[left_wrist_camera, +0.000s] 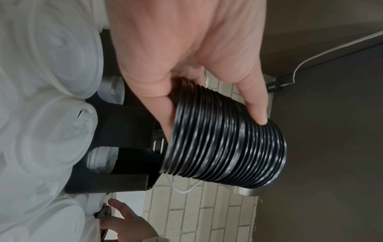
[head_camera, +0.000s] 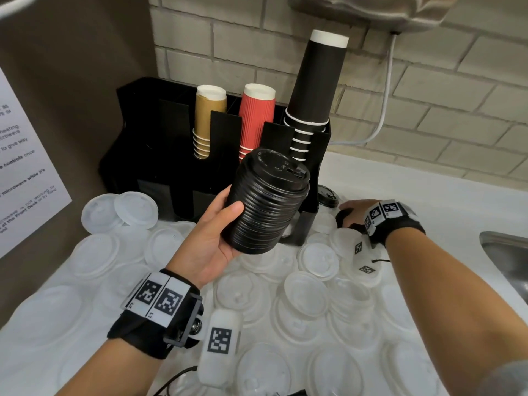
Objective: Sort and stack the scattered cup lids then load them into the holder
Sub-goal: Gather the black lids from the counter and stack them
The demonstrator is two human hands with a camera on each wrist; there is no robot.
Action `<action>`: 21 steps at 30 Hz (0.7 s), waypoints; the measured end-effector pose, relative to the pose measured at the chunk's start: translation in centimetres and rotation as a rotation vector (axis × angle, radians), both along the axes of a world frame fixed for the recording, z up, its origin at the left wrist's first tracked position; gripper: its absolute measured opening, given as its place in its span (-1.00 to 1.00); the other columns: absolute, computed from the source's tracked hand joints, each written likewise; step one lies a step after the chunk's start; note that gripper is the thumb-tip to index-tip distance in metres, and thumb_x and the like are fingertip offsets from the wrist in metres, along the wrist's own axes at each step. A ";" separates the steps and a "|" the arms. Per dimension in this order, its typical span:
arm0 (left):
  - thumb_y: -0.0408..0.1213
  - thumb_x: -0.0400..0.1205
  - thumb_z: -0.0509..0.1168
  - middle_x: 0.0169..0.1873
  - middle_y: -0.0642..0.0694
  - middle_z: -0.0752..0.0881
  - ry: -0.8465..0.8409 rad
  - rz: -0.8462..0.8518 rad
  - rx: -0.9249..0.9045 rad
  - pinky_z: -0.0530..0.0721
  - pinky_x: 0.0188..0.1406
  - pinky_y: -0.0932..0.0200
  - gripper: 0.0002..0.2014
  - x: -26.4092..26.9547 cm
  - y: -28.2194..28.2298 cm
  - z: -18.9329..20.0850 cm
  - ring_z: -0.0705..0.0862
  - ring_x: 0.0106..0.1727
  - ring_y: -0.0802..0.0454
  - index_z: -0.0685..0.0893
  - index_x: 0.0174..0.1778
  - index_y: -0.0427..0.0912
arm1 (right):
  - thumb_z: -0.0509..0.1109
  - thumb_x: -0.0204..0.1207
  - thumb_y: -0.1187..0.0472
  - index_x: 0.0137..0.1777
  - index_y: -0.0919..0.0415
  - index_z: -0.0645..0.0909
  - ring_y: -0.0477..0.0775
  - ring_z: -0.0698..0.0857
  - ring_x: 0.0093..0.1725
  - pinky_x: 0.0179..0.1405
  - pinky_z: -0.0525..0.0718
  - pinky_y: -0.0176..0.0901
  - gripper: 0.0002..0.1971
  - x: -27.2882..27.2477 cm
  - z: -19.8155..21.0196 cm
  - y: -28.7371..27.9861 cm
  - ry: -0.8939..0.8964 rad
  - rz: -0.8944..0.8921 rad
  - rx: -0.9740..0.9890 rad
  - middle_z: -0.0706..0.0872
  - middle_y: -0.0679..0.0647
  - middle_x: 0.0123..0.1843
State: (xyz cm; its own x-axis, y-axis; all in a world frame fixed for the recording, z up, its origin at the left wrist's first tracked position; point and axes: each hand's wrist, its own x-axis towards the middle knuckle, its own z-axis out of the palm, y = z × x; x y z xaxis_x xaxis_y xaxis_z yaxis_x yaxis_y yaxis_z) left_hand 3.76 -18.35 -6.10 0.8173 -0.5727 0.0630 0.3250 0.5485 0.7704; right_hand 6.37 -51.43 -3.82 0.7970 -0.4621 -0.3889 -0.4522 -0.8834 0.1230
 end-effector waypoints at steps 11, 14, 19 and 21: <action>-0.14 0.51 0.39 0.39 -0.16 0.66 -0.015 0.036 -0.010 0.75 0.12 -0.03 -0.38 -0.1 0.5 0.4 0.65 0.39 -0.14 0.48 0.54 -0.06 | 0.38 0.49 0.07 0.33 -0.04 0.40 0.16 0.66 -0.11 -0.03 0.63 -0.11 -0.58 1.5 -0.4 -1.0 0.009 0.033 -0.067 0.60 0.07 -0.08; -0.15 0.53 0.36 0.37 -0.16 0.67 -0.027 0.058 0.000 0.76 0.04 -0.01 -0.42 0.0 0.7 0.6 0.67 0.37 -0.13 0.49 0.53 -0.06 | 0.34 0.55 0.18 0.39 0.07 0.42 0.26 0.60 -0.03 -0.03 0.55 -0.10 -0.59 1.9 -0.5 -1.7 -0.114 -0.026 0.019 0.49 0.19 0.04; -0.16 0.55 0.33 0.39 -0.18 0.65 -0.024 0.060 0.010 0.76 0.07 -0.04 -0.41 -0.1 0.6 0.7 0.65 0.39 -0.15 0.47 0.54 -0.07 | 0.18 0.71 0.19 0.63 0.08 0.26 0.20 0.38 0.55 0.17 0.46 -0.22 -0.51 1.8 -0.7 -1.6 -0.010 -0.009 0.086 0.35 0.16 0.61; -0.17 0.54 0.33 0.39 -0.18 0.66 -0.025 0.063 0.012 0.76 0.08 -0.04 -0.41 -0.2 0.6 0.7 0.66 0.39 -0.15 0.46 0.55 -0.08 | 0.15 0.73 0.18 0.66 0.05 0.17 0.17 0.29 0.61 0.35 0.36 -0.24 -0.48 1.8 -0.6 -1.6 0.066 0.003 0.026 0.25 0.12 0.66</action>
